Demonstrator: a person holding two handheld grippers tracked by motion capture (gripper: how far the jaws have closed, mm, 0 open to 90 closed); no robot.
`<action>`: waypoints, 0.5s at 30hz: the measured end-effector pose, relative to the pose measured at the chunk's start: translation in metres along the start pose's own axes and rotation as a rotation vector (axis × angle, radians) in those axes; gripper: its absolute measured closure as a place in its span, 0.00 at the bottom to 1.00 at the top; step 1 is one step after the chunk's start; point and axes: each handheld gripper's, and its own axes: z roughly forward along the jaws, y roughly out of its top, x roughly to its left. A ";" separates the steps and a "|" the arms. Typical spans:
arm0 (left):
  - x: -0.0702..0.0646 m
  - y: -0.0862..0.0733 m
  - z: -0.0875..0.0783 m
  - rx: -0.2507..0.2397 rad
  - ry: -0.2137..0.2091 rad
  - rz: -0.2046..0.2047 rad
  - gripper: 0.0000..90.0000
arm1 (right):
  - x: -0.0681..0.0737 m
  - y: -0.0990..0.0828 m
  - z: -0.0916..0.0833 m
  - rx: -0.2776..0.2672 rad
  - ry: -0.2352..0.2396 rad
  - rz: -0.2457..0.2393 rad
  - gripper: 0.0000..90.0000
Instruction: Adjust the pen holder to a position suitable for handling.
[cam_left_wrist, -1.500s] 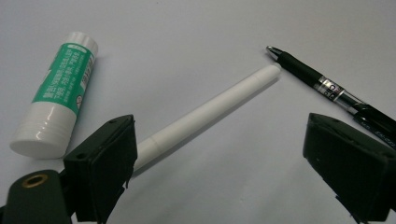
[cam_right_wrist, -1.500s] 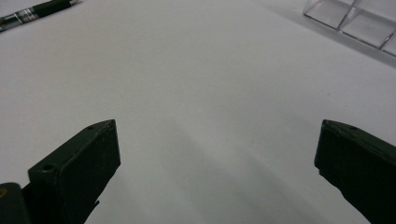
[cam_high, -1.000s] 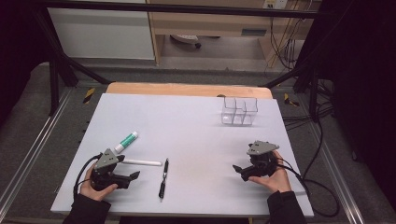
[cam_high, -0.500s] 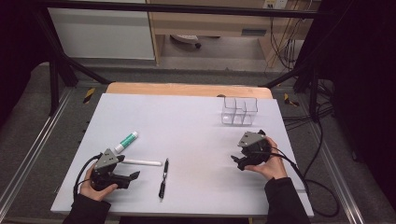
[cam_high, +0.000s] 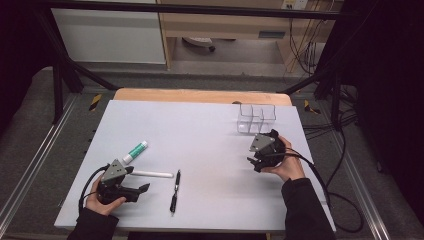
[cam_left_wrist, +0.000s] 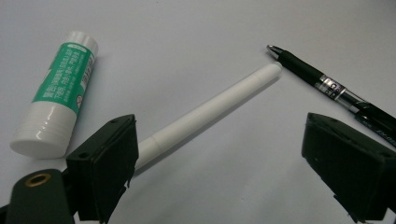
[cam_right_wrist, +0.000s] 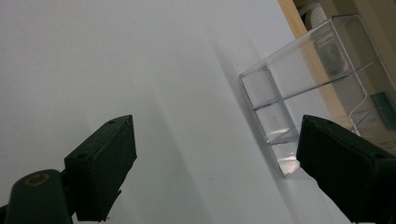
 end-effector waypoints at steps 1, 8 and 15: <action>0.000 0.000 0.000 0.000 0.000 0.000 0.12 | -0.001 0.001 0.001 0.002 -0.005 -0.013 0.16; 0.000 0.000 0.000 -0.002 0.000 0.000 0.12 | -0.007 0.011 0.012 -0.006 -0.067 -0.118 0.21; 0.000 0.000 0.000 0.001 -0.001 0.003 0.13 | -0.016 0.023 0.024 0.009 -0.100 -0.194 0.27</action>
